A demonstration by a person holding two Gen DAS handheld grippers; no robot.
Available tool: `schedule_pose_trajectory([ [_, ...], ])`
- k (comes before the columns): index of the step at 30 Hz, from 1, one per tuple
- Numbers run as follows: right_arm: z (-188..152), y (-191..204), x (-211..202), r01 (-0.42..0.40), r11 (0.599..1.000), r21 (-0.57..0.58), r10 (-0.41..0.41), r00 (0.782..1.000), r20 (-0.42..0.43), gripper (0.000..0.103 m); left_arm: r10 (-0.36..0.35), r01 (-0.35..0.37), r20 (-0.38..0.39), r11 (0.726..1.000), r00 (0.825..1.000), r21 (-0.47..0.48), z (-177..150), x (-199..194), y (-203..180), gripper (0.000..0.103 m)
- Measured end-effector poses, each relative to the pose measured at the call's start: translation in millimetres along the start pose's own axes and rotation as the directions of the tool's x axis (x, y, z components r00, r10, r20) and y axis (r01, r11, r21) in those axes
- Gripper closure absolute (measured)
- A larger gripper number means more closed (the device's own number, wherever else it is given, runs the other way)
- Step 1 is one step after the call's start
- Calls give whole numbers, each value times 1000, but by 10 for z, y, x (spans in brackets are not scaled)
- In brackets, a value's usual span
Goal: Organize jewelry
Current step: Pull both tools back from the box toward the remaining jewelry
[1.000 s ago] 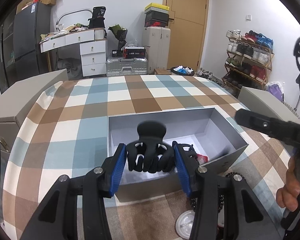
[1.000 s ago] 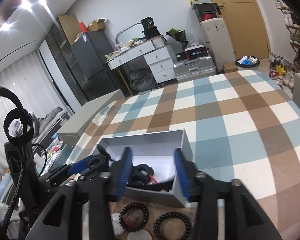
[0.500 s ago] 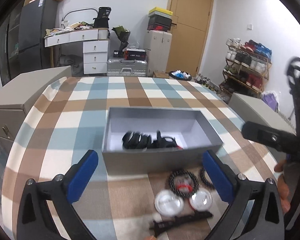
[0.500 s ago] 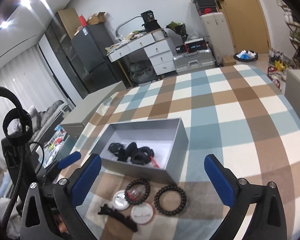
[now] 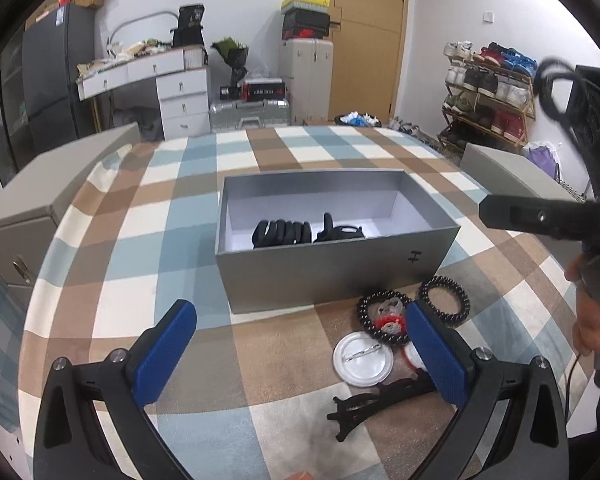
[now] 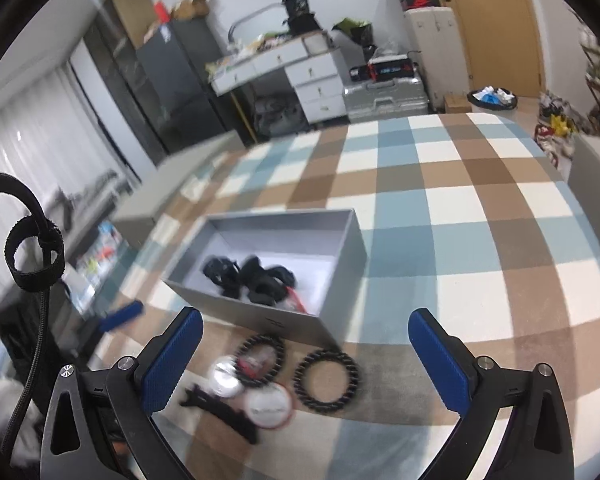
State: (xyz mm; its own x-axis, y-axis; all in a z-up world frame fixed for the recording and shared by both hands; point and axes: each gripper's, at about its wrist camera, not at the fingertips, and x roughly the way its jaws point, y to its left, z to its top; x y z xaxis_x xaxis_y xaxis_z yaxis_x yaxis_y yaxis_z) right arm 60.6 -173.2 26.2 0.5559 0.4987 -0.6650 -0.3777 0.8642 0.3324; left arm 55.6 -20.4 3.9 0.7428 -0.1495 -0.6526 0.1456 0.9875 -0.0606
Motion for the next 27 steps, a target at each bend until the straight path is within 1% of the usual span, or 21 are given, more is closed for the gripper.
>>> schedule_pose_trajectory([
  [2, -21, -25, 32, 3, 1000, -22, -3, 1000, -19, 0, -1, 1, -16, 1000, 1000, 8, -21, 23, 7, 1],
  [3, -59, -50, 38, -14, 1000, -27, 13, 1000, -23, 0, 2, -2, -27, 1000, 1000, 9, -37, 39, 20, 1],
  [5, -125, -87, 68, -44, 999, -25, 43, 998, -40, 1, -19, 19, -57, 1000, 998, 13, -65, 81, 37, 1],
  [6, -156, -87, 118, -42, 998, -39, 38, 995, -88, 10, -27, 27, -63, 1000, 998, 11, -74, 89, 42, 1],
  [8, -206, -69, 154, -18, 997, -70, 9, 993, -121, 18, -35, 35, -74, 999, 997, -4, -91, 112, 66, 1],
  [12, -295, -37, 256, -42, 994, -102, 22, 982, -190, 22, -50, 48, -104, 999, 993, -18, -124, 134, 75, 1],
  [16, -384, 53, 335, -52, 987, -155, 16, 974, -228, 23, -50, 47, -115, 999, 992, -26, -151, 127, 85, 1],
  [18, -423, 114, 371, -34, 982, -188, -12, 972, -236, 23, -56, 54, -119, 998, 991, -25, -155, 127, 95, 1],
  [22, -468, 148, 428, -15, 978, -209, -38, 968, -246, 23, -44, 41, -118, 999, 992, -28, -157, 111, 120, 1],
  [25, -486, 182, 432, 3, 972, -233, -60, 970, -236, 23, -53, 50, -116, 998, 992, -30, -146, 111, 139, 1],
  [27, -493, 198, 438, 19, 969, -247, -76, 971, -225, 26, -47, 45, -118, 999, 992, -26, -139, 122, 142, 1],
])
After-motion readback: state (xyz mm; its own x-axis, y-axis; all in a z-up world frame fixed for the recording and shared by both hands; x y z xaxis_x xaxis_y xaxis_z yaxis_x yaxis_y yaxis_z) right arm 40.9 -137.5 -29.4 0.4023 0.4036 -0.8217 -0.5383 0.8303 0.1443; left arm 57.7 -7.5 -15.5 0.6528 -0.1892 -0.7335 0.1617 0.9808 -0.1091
